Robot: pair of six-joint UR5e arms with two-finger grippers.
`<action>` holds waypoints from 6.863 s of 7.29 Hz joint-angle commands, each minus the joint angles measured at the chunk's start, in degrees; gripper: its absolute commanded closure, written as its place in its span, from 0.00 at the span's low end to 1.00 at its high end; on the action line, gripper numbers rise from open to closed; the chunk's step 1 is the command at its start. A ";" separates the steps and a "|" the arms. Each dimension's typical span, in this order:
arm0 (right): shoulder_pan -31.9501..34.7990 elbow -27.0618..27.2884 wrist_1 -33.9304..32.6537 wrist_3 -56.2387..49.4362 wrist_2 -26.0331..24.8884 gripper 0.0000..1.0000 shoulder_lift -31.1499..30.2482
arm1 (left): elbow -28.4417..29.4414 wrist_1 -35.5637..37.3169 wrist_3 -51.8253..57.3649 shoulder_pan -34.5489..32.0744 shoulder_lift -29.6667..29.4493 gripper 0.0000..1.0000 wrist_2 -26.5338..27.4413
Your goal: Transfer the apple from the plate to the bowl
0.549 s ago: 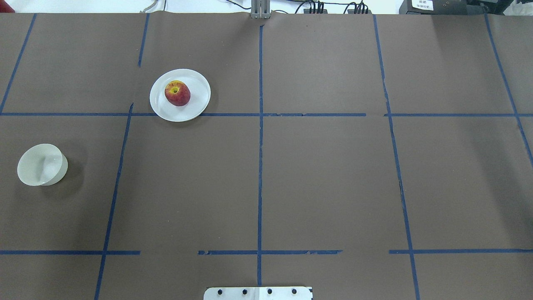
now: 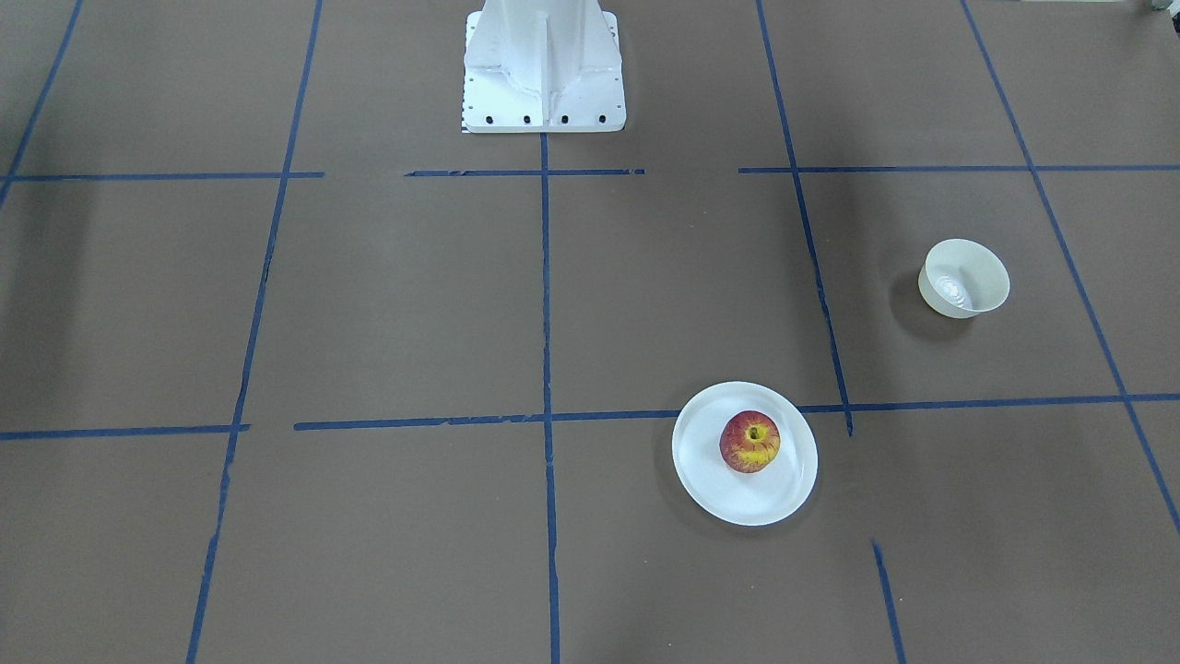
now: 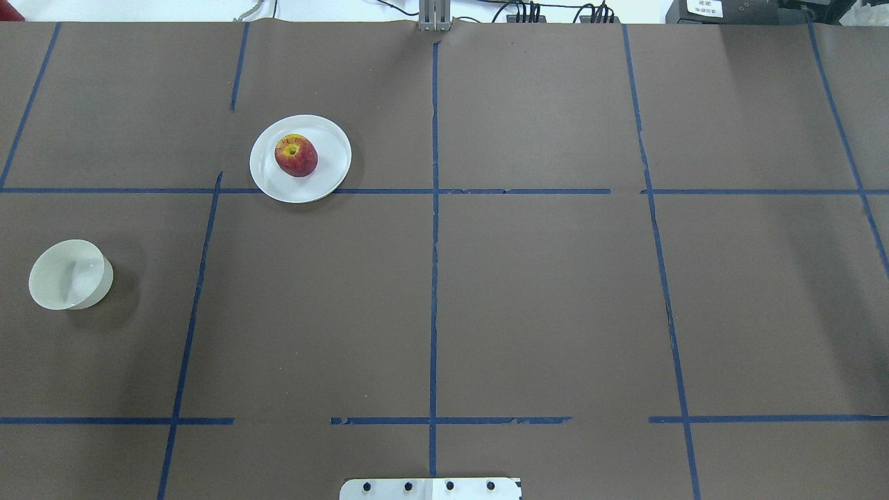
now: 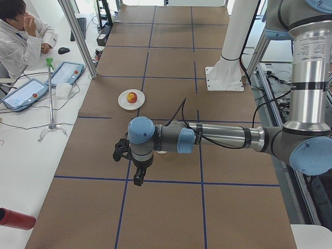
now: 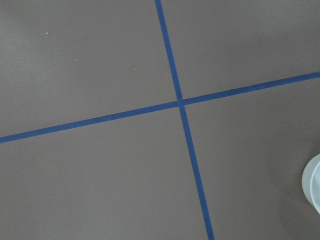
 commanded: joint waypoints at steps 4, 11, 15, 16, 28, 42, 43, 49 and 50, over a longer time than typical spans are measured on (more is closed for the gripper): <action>0.00 0.02 0.00 0.00 0.00 0.00 0.00 | -10.62 -8.28 -25.86 16.42 -0.22 0.00 -1.47; 0.00 -0.06 0.00 0.00 0.00 0.00 0.00 | 9.01 -8.37 -63.05 42.51 -37.65 0.00 7.67; 0.00 0.02 0.00 0.00 0.09 0.00 0.00 | 26.85 -17.13 -62.88 43.56 -46.20 0.00 11.80; 0.00 0.02 0.00 0.00 0.00 0.00 0.00 | 27.13 -17.07 -62.79 43.65 -46.37 0.00 12.42; 0.00 0.02 0.00 -0.09 0.09 0.00 0.00 | 29.16 -21.72 -62.18 43.76 -46.37 1.00 18.84; 0.00 0.02 0.00 0.00 0.00 0.00 0.00 | -4.60 -44.93 -52.95 40.75 7.95 1.00 19.37; 0.00 0.02 0.00 0.00 0.00 0.00 0.00 | -4.42 -44.84 -53.03 40.84 8.03 1.00 19.37; 0.00 0.02 0.09 0.00 0.00 0.00 0.00 | -3.01 -44.76 -53.47 42.77 7.94 1.00 19.10; 0.00 0.02 0.00 0.00 0.00 0.00 0.00 | -3.01 -44.67 -54.43 44.08 7.94 1.00 19.10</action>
